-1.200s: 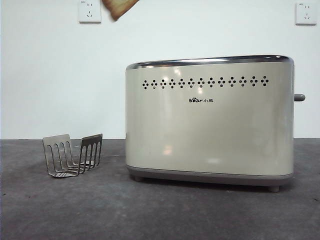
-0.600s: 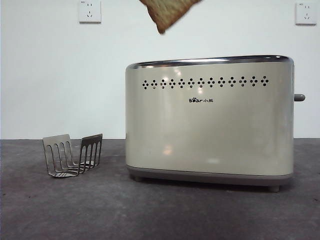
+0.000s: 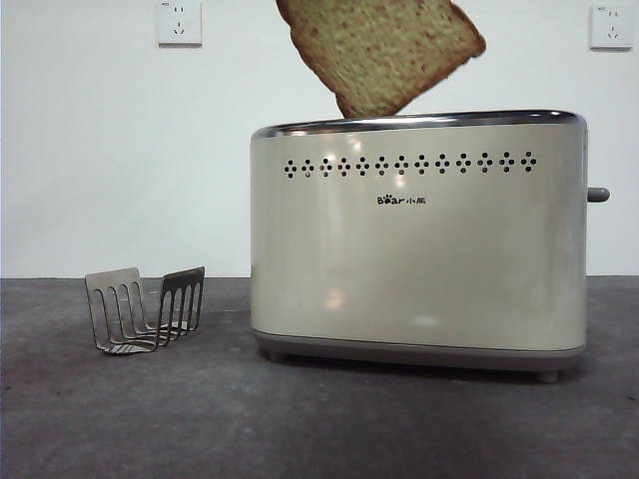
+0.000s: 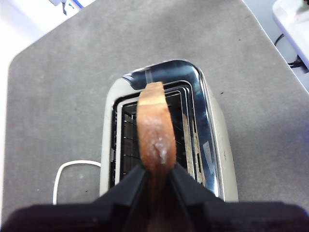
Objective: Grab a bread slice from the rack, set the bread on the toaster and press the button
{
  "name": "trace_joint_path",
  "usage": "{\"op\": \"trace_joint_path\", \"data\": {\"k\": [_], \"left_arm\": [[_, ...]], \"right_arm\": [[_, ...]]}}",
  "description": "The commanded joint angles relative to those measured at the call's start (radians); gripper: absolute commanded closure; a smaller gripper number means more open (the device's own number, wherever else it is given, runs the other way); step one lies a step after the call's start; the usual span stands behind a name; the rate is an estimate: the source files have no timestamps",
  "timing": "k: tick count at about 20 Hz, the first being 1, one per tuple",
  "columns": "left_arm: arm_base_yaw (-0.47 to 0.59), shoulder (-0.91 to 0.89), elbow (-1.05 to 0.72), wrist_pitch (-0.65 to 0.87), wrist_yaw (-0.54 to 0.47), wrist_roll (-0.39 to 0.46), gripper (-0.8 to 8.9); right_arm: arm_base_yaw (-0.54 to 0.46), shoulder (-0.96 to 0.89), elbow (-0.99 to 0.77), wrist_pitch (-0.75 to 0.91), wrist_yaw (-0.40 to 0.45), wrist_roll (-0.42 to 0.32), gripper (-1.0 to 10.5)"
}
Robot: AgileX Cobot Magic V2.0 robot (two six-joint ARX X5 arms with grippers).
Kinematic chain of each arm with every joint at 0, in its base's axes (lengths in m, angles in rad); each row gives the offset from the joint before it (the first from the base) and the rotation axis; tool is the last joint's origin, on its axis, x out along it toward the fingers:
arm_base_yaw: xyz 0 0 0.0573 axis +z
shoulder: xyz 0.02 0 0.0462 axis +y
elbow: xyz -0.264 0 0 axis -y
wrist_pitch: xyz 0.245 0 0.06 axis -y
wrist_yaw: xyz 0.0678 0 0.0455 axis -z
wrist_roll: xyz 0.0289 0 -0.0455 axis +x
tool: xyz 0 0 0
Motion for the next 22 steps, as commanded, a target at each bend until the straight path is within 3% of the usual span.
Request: {"op": "trace_joint_path", "data": {"k": [1,8,22], "left_arm": [[-0.003,0.024,-0.001,0.001,-0.001,0.015,8.22],[-0.018,0.068,-0.001,-0.008,-0.096,0.037,8.22],[-0.066,0.153,-0.001,0.007,-0.136,0.037,8.22]], "right_arm": [[0.000,-0.001,0.004,0.002,-0.002,0.002,9.5],[0.000,-0.001,0.004,0.002,-0.002,-0.004,9.5],[0.000,-0.001,0.004,-0.003,-0.002,-0.008,9.5]]}}
